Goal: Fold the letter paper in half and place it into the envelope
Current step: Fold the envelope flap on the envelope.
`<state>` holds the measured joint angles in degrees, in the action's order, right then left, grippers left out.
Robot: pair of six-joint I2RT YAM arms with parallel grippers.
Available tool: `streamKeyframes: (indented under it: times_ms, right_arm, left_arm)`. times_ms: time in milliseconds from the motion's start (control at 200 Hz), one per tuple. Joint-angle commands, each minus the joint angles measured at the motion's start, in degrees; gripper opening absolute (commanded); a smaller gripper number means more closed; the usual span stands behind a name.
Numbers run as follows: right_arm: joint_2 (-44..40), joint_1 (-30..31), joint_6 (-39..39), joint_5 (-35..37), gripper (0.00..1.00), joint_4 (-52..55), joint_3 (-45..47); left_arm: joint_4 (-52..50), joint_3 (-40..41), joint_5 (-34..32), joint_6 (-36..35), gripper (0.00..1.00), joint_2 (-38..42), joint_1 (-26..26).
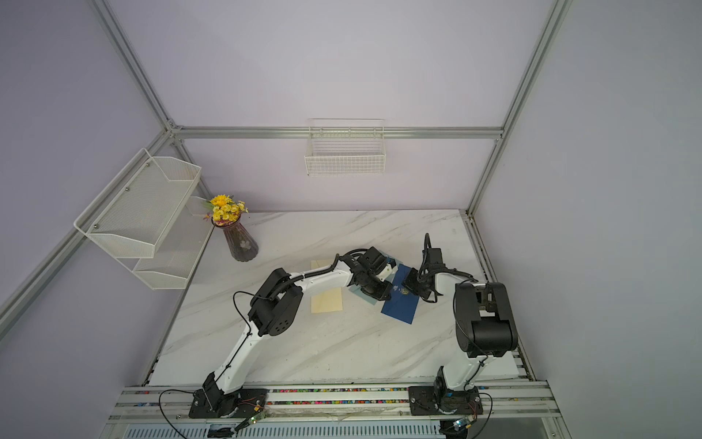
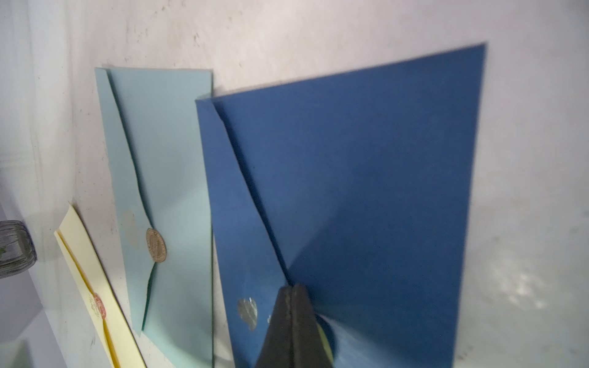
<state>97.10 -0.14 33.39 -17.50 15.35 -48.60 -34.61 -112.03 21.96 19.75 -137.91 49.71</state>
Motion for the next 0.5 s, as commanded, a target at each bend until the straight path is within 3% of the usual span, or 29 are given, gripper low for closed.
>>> streamKeyframes:
  times_ms: [0,495]
  right_arm:
    - [3.8,-0.5,-0.1,7.6,0.0,11.7,3.4]
    - [-1.3,0.1,-2.9,10.7,0.0,26.0,1.0]
  left_arm:
    - [-3.7,-3.3,-4.8,-4.0,0.0,-1.6,1.8]
    - [-4.7,-2.9,-6.8,-3.1,0.0,-4.6,2.5]
